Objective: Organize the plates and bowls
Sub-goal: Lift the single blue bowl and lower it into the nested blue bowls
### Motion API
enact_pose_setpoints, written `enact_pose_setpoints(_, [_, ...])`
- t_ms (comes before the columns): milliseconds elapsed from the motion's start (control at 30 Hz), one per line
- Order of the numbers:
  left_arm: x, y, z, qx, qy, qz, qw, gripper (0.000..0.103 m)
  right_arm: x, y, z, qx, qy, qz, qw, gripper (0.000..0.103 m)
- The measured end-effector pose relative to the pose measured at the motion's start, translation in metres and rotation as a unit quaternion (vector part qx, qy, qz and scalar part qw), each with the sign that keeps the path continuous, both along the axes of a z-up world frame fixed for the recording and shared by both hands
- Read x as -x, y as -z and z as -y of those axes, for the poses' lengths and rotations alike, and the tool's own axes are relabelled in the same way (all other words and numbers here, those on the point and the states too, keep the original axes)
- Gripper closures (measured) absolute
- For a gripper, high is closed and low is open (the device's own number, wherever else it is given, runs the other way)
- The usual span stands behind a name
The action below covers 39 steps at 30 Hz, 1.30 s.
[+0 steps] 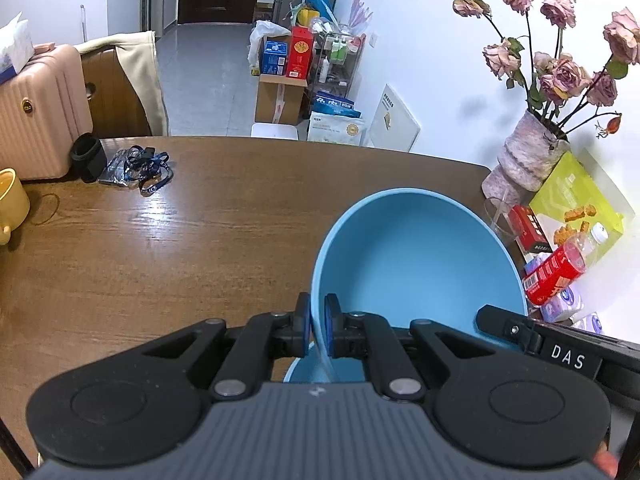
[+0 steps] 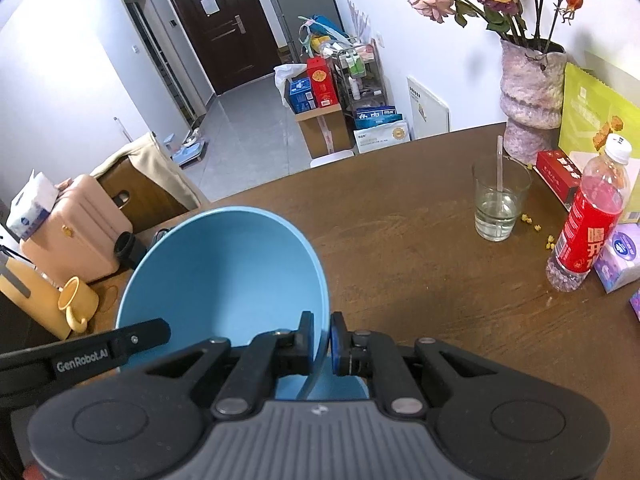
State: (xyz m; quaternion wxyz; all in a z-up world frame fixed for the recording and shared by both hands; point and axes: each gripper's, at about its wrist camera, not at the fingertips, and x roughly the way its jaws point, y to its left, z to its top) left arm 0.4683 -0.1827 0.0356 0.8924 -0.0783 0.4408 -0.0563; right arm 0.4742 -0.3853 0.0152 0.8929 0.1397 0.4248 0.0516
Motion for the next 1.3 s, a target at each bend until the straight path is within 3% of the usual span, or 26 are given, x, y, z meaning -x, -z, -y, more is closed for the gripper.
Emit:
enact_pose_setpoints(467, [0.021,0.012,0.001,-0.001,0.014,-0.013,0.9998,0.095,0.024,0.011,-0.001,0.006,0.0,-0.012,1.0,0.095])
enact_pose_setpoints(1300, [0.028,0.06,0.007,-0.024,0.017,-0.064,0.9975,0.095,0.033,0.065,-0.002,0.01,-0.006,-0.062,0.998,0.095])
